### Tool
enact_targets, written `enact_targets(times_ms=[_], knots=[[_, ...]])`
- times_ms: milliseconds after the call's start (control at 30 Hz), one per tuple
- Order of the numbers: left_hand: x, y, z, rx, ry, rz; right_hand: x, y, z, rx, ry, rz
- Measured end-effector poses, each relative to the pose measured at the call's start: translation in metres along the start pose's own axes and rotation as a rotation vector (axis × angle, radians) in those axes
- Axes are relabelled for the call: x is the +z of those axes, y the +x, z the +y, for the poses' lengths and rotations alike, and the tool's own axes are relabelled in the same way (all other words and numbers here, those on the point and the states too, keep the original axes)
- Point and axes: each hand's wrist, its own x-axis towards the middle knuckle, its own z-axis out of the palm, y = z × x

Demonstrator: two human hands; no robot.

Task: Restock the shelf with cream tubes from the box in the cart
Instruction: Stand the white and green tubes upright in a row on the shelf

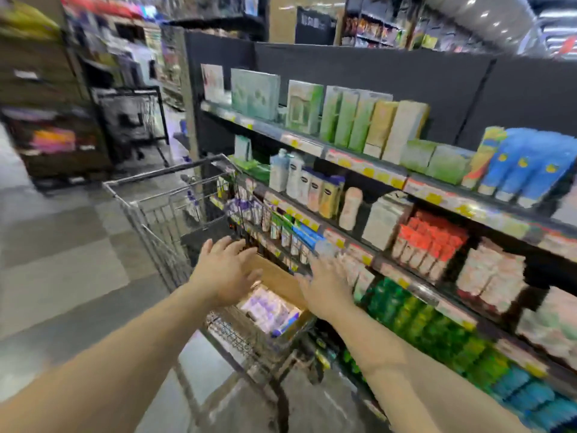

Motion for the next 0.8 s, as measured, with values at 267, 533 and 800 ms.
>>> enact_targets(times_ms=[267,533,800], knots=[[0.055,0.060,-0.105,-0.099,0.027,-0.060,0.082,0.108,-0.068,-0.126,-0.164,-0.119],[0.099,0.177,-0.181,-0.134,-0.019,-0.172,0.133,0.236,-0.065,0.022,-0.133,-0.237],[0.161,0.292,-0.216,0.063,-0.089,-0.310,0.186,0.314,-0.066,0.217,-0.110,-0.287]])
